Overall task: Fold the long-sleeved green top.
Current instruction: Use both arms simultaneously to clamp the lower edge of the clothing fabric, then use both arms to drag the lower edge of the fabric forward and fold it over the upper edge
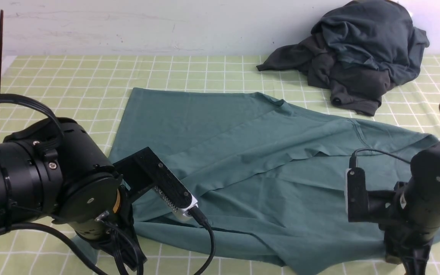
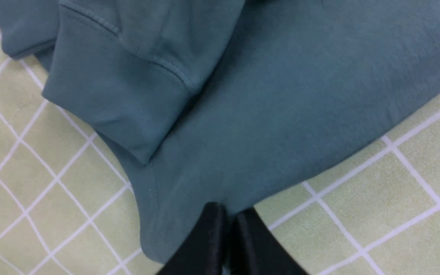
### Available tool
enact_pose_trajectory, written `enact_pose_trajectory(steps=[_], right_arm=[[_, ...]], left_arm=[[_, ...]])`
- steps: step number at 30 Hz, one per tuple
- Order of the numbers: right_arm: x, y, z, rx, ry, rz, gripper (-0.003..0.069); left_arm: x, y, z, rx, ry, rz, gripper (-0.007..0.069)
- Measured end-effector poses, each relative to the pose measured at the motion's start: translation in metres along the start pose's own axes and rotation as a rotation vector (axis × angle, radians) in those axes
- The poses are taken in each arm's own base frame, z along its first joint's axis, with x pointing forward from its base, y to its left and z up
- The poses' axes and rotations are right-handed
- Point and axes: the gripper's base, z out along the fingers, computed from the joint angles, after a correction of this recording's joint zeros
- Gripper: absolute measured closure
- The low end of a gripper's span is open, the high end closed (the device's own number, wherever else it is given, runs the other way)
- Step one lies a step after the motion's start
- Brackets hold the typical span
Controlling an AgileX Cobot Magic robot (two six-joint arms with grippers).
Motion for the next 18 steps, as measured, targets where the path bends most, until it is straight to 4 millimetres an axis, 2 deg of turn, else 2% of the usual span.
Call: enact_pose_trajectory(steps=[1,2,3,4,5,9,10,11,13,14,16,18], right_arm=[[0.000,-0.001,-0.001,0.013,-0.005,0.016,0.0500],[0.000,-0.002,-0.001,0.028,-0.008,0.053,0.0557],[0.000,-0.002,-0.002,0.030,-0.009,0.059,0.0566],[0.001,-0.003,-0.006,0.046,-0.014,0.115,0.0622],[0.002,-0.003,-0.010,0.056,-0.016,0.150,0.0634],[0.007,-0.002,-0.027,0.071,-0.014,0.250,0.0640],[0.011,-0.001,-0.042,0.079,-0.015,0.302,0.0641],[0.011,-0.001,-0.044,0.079,-0.014,0.305,0.0641],[0.017,0.004,-0.071,0.073,-0.013,0.375,0.0642],[0.018,0.004,-0.073,0.077,-0.017,0.377,0.0642],[0.023,0.006,-0.098,0.099,-0.036,0.406,0.0642],[0.024,0.003,-0.110,0.145,-0.062,0.405,0.0642]], left_arm=[[0.000,0.000,0.000,0.000,-0.001,0.000,0.0620],[0.000,0.000,0.000,0.001,-0.004,-0.001,0.0622],[0.000,0.000,0.000,0.001,-0.005,-0.001,0.0622],[0.000,0.000,0.000,0.001,-0.005,-0.001,0.0622],[0.000,0.000,0.000,0.001,0.000,-0.001,0.0622],[0.004,-0.002,0.000,0.017,0.047,-0.015,0.0622],[0.009,-0.003,-0.003,0.036,0.086,-0.031,0.0622],[0.010,-0.003,-0.003,0.038,0.091,-0.033,0.0622],[0.016,-0.004,-0.010,0.064,0.117,-0.037,0.0622],[0.016,-0.004,-0.011,0.063,0.114,-0.037,0.0622],[0.018,-0.001,-0.021,0.059,0.073,-0.023,0.0622],[0.013,0.006,-0.027,0.041,0.021,-0.040,0.0622]])
